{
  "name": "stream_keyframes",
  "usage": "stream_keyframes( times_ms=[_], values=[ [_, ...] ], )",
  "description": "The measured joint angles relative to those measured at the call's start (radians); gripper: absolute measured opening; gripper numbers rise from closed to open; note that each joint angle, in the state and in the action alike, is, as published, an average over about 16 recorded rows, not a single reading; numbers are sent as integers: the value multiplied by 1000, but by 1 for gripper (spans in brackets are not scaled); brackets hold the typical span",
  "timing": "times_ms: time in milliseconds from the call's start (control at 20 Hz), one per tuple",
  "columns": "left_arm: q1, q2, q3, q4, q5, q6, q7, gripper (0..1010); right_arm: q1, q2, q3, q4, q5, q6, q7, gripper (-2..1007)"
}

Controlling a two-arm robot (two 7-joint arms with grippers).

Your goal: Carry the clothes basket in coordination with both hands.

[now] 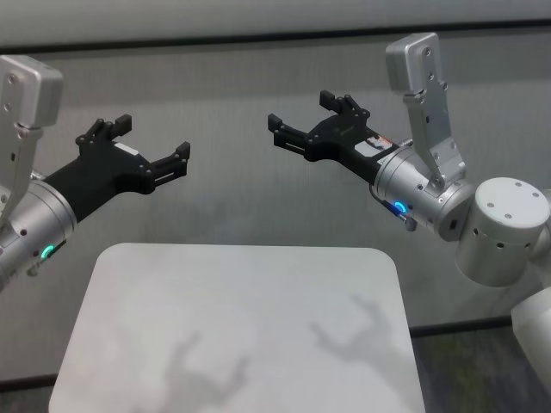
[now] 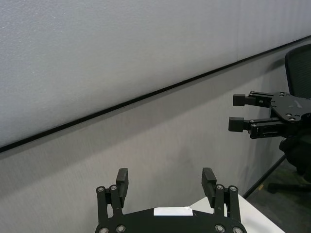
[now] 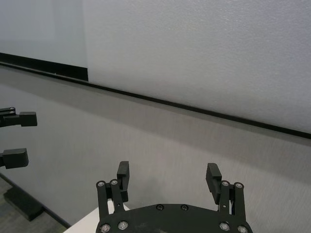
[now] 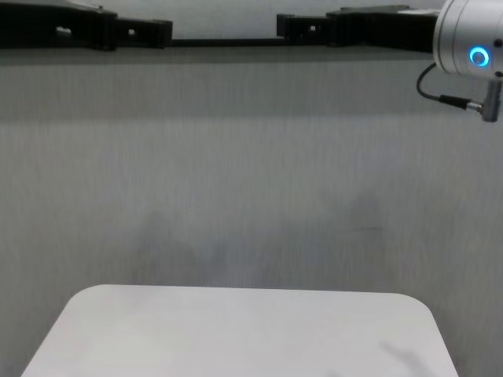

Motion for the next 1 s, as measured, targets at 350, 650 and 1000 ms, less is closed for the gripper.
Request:
stream_keyframes(
  times_ms=[350,650,1000],
  values=[
    [0,0,0,0,0,0,0,1002,0,0,0,0,0,0,0,1001],
    [0,0,0,0,0,0,0,1002,0,0,0,0,0,0,0,1001],
    [0,0,0,0,0,0,0,1002,0,0,0,0,0,0,0,1001]
  ],
)
